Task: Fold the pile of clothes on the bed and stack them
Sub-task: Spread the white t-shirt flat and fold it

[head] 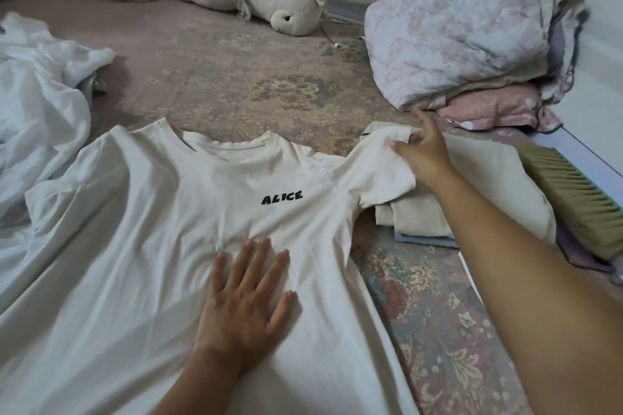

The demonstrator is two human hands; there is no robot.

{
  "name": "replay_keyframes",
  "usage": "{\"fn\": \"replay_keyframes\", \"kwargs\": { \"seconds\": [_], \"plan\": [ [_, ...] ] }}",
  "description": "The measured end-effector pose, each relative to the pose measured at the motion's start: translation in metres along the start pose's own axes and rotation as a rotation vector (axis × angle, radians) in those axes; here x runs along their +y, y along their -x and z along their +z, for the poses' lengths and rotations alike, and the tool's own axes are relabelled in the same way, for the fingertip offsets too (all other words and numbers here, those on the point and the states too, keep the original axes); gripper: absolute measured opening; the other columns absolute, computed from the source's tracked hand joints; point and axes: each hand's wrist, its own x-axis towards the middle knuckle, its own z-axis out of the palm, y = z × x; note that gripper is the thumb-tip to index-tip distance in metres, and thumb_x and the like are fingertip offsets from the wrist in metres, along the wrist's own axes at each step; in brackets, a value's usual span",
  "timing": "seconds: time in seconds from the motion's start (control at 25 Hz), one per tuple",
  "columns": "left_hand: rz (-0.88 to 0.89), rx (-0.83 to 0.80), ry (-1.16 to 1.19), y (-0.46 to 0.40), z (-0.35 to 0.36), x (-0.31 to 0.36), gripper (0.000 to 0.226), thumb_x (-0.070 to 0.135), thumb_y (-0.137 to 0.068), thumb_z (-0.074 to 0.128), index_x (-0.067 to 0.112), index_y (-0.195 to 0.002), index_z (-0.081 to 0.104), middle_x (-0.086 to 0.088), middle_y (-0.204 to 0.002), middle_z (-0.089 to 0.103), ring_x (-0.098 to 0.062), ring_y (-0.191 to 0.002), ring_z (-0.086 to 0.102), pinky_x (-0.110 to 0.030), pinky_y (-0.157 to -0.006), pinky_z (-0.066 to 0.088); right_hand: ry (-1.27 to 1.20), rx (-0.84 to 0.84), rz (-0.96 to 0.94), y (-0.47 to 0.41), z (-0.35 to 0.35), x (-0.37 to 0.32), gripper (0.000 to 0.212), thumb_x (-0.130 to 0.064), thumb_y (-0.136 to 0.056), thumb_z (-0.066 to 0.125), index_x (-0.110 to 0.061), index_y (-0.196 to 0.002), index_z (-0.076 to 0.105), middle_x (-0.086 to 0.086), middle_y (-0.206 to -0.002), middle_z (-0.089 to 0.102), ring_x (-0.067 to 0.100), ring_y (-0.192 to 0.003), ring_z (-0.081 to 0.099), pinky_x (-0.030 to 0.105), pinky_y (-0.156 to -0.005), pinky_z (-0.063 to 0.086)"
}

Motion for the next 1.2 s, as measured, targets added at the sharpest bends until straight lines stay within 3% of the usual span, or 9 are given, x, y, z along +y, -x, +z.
{"fn": "replay_keyframes", "kwargs": {
  "seconds": [0.16,0.28,0.52,0.64,0.72,0.84,1.0,1.12,1.2],
  "plan": [
    [0.001,0.006,-0.005,-0.001,0.001,0.000,0.060,0.051,-0.084,0.036,0.023,-0.134,0.055,-0.009,-0.144,0.047,-0.027,-0.134,0.042,-0.051,-0.110,0.021,0.051,-0.025,0.139,0.016,-0.003,0.002,0.063,-0.028,-0.086,0.068,-0.014,-0.139,0.035,0.005,-0.123,0.052,0.020,-0.110,0.053,0.027,-0.085,0.042],
    [0.000,0.009,-0.003,-0.001,0.001,0.000,0.060,0.052,-0.084,0.036,0.023,-0.134,0.054,-0.009,-0.144,0.047,-0.027,-0.134,0.041,-0.050,-0.110,0.020,0.058,-0.103,0.068,0.030,-0.004,0.000,0.058,-0.014,-0.087,0.066,-0.014,-0.138,0.038,0.007,-0.097,0.054,0.020,-0.087,0.054,0.026,-0.072,0.040],
    [-0.020,-0.007,-0.025,-0.001,0.002,0.000,0.060,0.054,-0.085,0.035,0.026,-0.135,0.054,-0.008,-0.145,0.046,-0.025,-0.135,0.041,-0.051,-0.108,0.019,0.787,0.022,0.012,0.056,-0.016,-0.002,0.045,-0.008,-0.096,0.044,-0.012,-0.139,0.032,0.019,-0.134,0.044,0.039,-0.114,0.049,0.038,-0.080,0.037],
    [-0.011,0.015,-0.024,-0.003,0.003,-0.001,0.060,0.054,-0.084,0.036,0.026,-0.135,0.053,-0.009,-0.145,0.045,-0.026,-0.136,0.040,-0.052,-0.107,0.019,0.892,0.127,-0.397,0.058,0.038,-0.032,0.049,0.000,-0.090,0.044,-0.003,-0.138,0.040,0.026,-0.143,0.033,0.044,-0.126,0.037,0.050,-0.098,0.036],
    [-0.010,0.011,-0.010,-0.003,0.004,-0.001,0.060,0.054,-0.085,0.037,0.026,-0.135,0.053,-0.009,-0.145,0.044,-0.026,-0.136,0.039,-0.052,-0.107,0.018,0.723,-0.188,-0.571,0.075,0.098,-0.061,0.050,-0.014,-0.096,0.043,-0.013,-0.145,0.035,0.016,-0.156,0.019,0.035,-0.143,0.016,0.052,-0.113,0.020],
    [-0.005,-0.010,-0.006,-0.002,0.001,0.005,0.060,0.054,-0.086,0.035,0.026,-0.136,0.052,-0.009,-0.145,0.045,-0.027,-0.136,0.039,-0.052,-0.107,0.017,0.804,-0.653,-0.403,0.099,0.167,-0.050,0.053,-0.052,-0.100,0.023,-0.041,-0.149,0.008,-0.009,-0.159,-0.009,0.016,-0.146,-0.013,0.057,-0.114,-0.005],
    [-0.023,-0.054,0.008,-0.005,-0.001,0.001,0.062,0.054,-0.086,0.033,0.024,-0.136,0.051,-0.009,-0.145,0.044,-0.027,-0.138,0.036,-0.052,-0.109,0.013,0.933,-0.716,-0.285,0.096,0.186,-0.013,0.056,-0.066,-0.093,0.012,-0.053,-0.144,-0.007,-0.021,-0.155,-0.018,0.012,-0.144,-0.018,0.062,-0.109,-0.011],
    [-0.031,-0.180,0.158,-0.004,-0.018,0.004,0.064,0.053,-0.090,0.028,0.024,-0.147,0.033,-0.008,-0.158,0.019,-0.024,-0.147,0.008,-0.050,-0.115,-0.007,0.964,-0.818,-0.232,0.089,0.183,-0.032,0.059,-0.068,-0.092,0.014,-0.052,-0.144,-0.008,-0.020,-0.155,-0.019,0.013,-0.144,-0.018,0.062,-0.110,-0.010],
    [0.043,-0.210,0.335,-0.006,-0.032,-0.009,0.054,0.044,-0.092,0.040,0.020,-0.140,0.044,-0.011,-0.154,0.027,-0.021,-0.145,0.018,-0.043,-0.118,0.003,1.061,-0.840,-0.224,0.086,0.181,-0.049,0.059,-0.065,-0.094,0.016,-0.049,-0.146,-0.005,-0.016,-0.157,-0.017,0.015,-0.145,-0.015,0.063,-0.110,-0.006]
  ]
}}
